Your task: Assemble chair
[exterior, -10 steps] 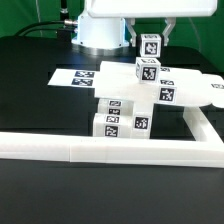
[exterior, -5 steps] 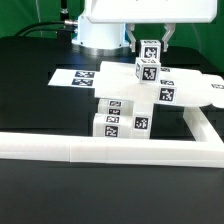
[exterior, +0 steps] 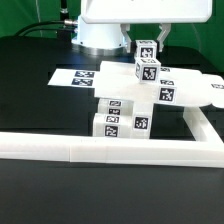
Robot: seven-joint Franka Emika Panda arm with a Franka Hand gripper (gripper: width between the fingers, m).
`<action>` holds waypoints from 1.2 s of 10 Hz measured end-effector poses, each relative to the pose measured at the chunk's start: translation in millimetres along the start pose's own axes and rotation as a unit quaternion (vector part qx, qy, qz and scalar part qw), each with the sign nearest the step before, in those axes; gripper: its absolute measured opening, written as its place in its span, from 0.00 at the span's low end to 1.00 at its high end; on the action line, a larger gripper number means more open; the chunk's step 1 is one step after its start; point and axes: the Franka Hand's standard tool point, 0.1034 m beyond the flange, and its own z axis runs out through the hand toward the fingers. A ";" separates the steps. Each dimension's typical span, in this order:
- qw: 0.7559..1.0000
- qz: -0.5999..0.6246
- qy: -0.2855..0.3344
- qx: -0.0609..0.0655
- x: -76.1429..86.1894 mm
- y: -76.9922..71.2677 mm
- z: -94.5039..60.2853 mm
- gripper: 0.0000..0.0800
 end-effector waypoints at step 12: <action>1.000 0.009 0.009 0.001 -2.3 -2.1 -0.1 0.36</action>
Offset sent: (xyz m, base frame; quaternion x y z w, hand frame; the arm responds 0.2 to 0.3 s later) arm -0.0169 0.0153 -0.0017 -0.0115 -0.0132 0.0048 0.9998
